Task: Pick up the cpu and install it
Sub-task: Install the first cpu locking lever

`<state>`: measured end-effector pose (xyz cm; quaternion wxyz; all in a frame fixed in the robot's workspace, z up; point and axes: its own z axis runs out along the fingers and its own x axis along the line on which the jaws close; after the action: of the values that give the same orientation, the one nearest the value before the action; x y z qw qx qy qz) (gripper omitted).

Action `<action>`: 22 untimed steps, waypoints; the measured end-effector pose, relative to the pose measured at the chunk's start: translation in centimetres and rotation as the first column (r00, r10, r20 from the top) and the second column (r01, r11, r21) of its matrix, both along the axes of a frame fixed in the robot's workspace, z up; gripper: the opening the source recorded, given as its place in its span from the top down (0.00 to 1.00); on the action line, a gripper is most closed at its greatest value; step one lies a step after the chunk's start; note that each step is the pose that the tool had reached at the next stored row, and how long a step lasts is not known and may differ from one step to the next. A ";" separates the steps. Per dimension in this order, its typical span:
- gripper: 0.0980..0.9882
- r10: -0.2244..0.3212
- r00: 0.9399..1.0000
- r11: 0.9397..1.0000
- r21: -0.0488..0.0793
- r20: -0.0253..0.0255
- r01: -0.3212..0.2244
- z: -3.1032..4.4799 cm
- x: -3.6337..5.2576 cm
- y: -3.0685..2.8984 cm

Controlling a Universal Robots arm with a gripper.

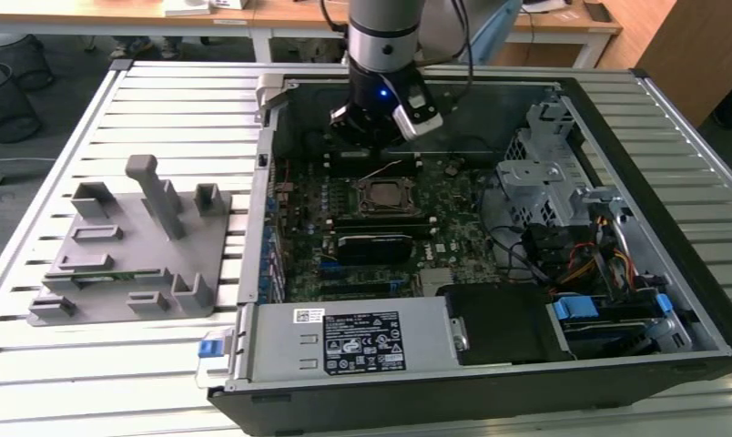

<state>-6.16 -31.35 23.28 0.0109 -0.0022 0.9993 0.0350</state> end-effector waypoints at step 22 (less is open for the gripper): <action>0.99 0.023 1.000 1.000 0.005 0.000 -0.023 -0.79 1.78 0.37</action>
<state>-4.38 -30.99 22.50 0.0105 -0.0138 0.9991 0.0376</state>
